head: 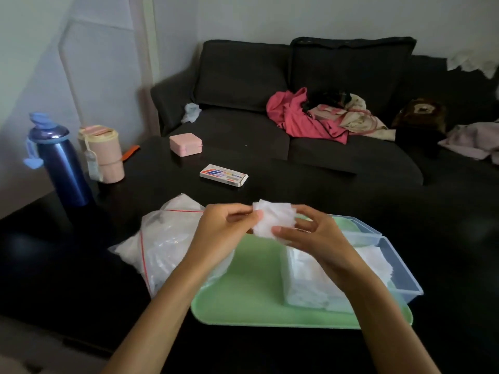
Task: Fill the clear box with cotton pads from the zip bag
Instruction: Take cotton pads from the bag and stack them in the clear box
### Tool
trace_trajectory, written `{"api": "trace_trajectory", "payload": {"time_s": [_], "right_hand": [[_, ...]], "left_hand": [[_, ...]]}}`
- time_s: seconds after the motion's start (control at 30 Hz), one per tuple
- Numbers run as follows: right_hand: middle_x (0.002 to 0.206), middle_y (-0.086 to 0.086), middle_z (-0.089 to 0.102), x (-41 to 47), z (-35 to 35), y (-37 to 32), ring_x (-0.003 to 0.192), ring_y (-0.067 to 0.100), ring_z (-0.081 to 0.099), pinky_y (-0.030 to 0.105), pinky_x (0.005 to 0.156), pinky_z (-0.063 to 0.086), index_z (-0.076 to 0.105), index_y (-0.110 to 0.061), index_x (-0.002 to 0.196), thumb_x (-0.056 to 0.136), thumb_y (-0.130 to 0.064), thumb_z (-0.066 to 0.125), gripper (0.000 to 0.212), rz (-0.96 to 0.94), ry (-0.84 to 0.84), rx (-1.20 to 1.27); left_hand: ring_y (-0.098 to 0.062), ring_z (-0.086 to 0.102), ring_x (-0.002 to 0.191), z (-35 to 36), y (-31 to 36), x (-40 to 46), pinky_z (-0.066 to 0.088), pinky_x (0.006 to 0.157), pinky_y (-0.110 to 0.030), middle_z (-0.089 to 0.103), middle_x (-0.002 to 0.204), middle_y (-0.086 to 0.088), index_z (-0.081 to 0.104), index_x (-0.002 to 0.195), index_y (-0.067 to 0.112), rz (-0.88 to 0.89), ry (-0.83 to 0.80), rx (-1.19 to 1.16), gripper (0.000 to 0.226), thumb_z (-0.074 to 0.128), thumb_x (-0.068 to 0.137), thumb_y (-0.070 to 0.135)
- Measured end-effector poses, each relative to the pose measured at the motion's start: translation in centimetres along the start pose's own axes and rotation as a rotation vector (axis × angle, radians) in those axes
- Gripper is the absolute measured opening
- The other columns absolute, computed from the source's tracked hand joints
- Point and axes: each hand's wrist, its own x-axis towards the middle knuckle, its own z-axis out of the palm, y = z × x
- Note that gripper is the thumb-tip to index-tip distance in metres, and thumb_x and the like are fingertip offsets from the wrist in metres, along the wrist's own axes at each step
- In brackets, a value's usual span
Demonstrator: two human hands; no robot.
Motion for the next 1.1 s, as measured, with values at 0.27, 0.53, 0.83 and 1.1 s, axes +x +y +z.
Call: {"api": "trace_trajectory", "payload": {"time_s": [0.27, 0.53, 0.83, 1.1], "right_hand": [[0.084, 0.01, 0.069, 0.2, -9.5, 0.4, 0.077, 0.02, 0.07, 0.026, 0.064, 0.057, 0.057, -0.011, 0.088, 0.075, -0.004, 0.076, 0.024, 0.0, 0.391, -0.098], [0.07, 0.006, 0.07, 0.3, -12.6, 3.7, 0.064, 0.014, 0.065, 0.017, 0.049, 0.048, 0.066, -0.014, 0.071, 0.069, -0.009, 0.082, 0.017, 0.142, 0.304, -0.435], [0.077, -0.012, 0.056, 0.5, -12.4, 4.2, 0.068, 0.003, 0.051, 0.017, 0.059, 0.036, 0.068, -0.043, 0.084, 0.075, -0.025, 0.078, 0.022, -0.039, 0.245, -0.853], [0.083, -0.013, 0.058, 0.4, -12.6, 4.5, 0.068, 0.0, 0.049, 0.017, 0.071, 0.039, 0.067, -0.033, 0.114, 0.082, -0.024, 0.071, 0.033, 0.086, 0.05, -0.884]], "left_hand": [[-0.014, 0.067, 0.091, 9.5, 1.9, 3.6, 0.053, 0.085, -0.034, 0.073, 0.091, 0.007, 0.075, 0.096, 0.025, -0.012, -0.166, 0.373, 0.02, 0.071, 0.08, 0.036], [-0.018, 0.065, 0.095, 12.5, -0.5, 3.4, 0.041, 0.069, -0.023, 0.072, 0.099, 0.01, 0.074, 0.093, 0.032, -0.035, -0.218, 0.82, 0.021, 0.068, 0.077, 0.045], [-0.006, 0.056, 0.084, 12.2, -1.5, 2.8, 0.033, 0.066, -0.022, 0.066, 0.084, 0.016, 0.068, 0.087, 0.034, 0.305, -0.066, 0.787, 0.016, 0.069, 0.077, 0.047], [-0.017, 0.04, 0.111, 12.3, -1.0, 3.2, 0.025, 0.083, -0.03, 0.054, 0.117, 0.01, 0.063, 0.116, 0.041, 0.377, -0.374, 1.138, 0.037, 0.057, 0.083, 0.057]]}}
